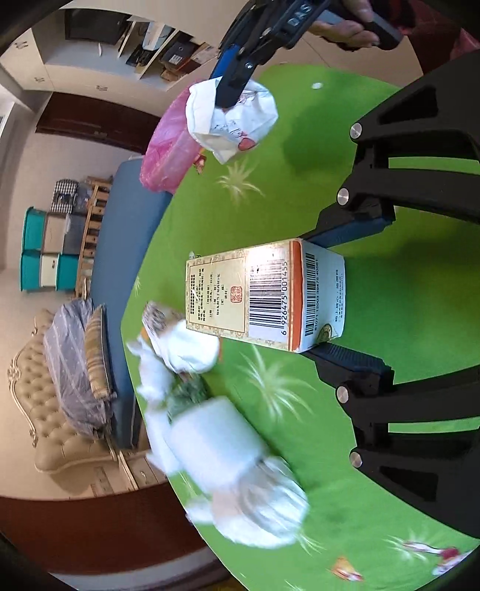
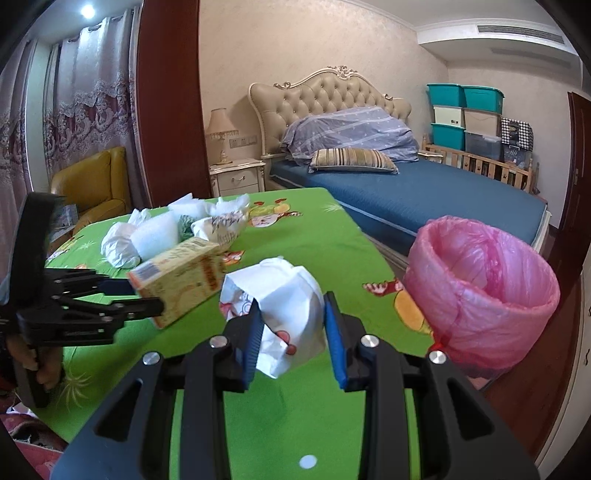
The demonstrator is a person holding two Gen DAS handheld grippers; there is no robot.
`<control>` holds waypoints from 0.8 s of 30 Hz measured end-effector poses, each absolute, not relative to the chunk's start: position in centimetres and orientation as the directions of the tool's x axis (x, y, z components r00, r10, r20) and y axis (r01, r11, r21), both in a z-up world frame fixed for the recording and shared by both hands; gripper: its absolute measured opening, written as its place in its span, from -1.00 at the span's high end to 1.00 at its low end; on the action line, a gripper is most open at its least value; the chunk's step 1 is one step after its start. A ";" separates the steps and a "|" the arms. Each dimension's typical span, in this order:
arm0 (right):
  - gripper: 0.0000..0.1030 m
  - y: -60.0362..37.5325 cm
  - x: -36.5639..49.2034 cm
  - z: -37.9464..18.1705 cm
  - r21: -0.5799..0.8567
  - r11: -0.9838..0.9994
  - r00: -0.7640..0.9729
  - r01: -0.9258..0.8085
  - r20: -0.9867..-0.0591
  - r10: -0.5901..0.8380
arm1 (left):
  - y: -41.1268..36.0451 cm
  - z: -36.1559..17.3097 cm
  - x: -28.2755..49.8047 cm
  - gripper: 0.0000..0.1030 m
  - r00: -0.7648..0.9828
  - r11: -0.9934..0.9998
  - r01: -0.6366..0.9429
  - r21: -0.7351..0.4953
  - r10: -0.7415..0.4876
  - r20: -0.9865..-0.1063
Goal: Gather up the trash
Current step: 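Grasp the barcode-printed paper box with the left tool, then carry the box and paper cup to the wastebasket and open both tools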
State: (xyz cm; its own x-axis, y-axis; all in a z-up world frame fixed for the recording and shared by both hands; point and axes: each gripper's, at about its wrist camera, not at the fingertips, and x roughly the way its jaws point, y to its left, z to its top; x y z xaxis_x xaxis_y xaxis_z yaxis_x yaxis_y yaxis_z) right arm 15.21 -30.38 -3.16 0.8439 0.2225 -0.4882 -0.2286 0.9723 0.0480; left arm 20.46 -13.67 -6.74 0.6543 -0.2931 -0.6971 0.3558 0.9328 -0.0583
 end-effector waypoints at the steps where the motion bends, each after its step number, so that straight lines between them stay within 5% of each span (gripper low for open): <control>1: 0.40 -30.1 15.2 -3.3 0.047 0.971 0.840 -0.234 -0.493 0.226 | -13.3 -6.8 20.1 0.07 0.653 0.936 0.347 -0.063 -0.289 -0.700; 3: 0.39 -29.5 15.4 -3.6 0.036 0.971 0.834 -0.237 -0.506 0.223 | -12.6 -6.9 19.7 -0.07 0.646 0.938 0.338 -0.076 -0.290 -0.706; 6: 0.35 -28.8 15.9 -4.4 0.033 0.969 0.803 -0.243 -0.553 0.220 | -12.4 -6.8 19.9 -0.63 0.654 0.946 0.314 -0.076 -0.273 -0.705; 11: 0.21 -28.1 15.8 -5.4 -0.015 0.969 0.782 -0.246 -0.593 0.190 | -13.5 -6.9 21.2 -0.65 0.655 0.946 0.318 -0.063 -0.267 -0.707; 12: 0.21 -28.0 15.8 -5.4 -0.020 0.968 0.782 -0.250 -0.594 0.189 | -13.8 -7.0 21.4 -0.61 0.648 0.945 0.322 -0.064 -0.270 -0.712; 15: 0.40 -27.6 15.5 -5.4 -0.056 0.963 0.788 -0.264 -0.589 0.182 | -14.3 -7.1 21.4 0.12 0.636 0.939 0.338 -0.062 -0.277 -0.720; 24: 0.43 -27.6 14.4 -3.7 -0.049 0.961 0.832 -0.272 -0.515 0.209 | -13.9 -6.1 19.5 0.12 0.692 0.942 0.332 -0.036 -0.269 -0.670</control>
